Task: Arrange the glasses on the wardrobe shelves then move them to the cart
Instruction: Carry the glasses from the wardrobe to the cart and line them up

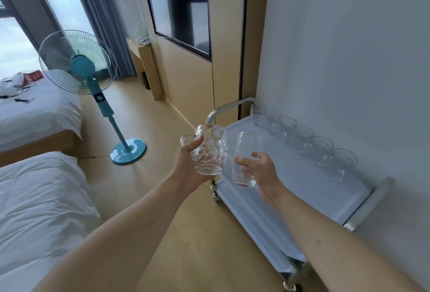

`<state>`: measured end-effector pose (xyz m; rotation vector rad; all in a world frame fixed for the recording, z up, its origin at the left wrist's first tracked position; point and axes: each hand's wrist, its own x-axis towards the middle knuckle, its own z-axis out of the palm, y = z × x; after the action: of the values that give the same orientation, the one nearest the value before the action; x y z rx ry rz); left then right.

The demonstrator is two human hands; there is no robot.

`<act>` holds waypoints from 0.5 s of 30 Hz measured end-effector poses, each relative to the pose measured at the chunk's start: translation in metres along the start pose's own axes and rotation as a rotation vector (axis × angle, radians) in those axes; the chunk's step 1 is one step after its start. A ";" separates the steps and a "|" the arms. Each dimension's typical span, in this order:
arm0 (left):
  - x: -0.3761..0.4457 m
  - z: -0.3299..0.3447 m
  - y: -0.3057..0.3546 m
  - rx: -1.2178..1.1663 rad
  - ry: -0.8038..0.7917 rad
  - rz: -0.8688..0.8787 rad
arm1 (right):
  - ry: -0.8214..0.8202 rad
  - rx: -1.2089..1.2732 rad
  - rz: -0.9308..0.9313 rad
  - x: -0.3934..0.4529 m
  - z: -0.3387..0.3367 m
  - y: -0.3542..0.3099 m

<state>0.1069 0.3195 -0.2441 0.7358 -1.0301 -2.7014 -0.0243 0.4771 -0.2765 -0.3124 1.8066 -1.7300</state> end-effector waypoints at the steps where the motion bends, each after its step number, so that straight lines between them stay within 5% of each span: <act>1: 0.009 0.002 0.000 0.001 -0.008 -0.017 | 0.016 0.000 0.007 0.006 -0.003 0.001; 15: 0.140 -0.024 0.032 0.006 -0.084 -0.239 | 0.280 0.029 0.117 0.100 0.003 0.029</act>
<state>-0.0034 0.2377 -0.2929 0.7999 -1.0292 -2.9553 -0.0943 0.4225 -0.3307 0.0503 1.9491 -1.7849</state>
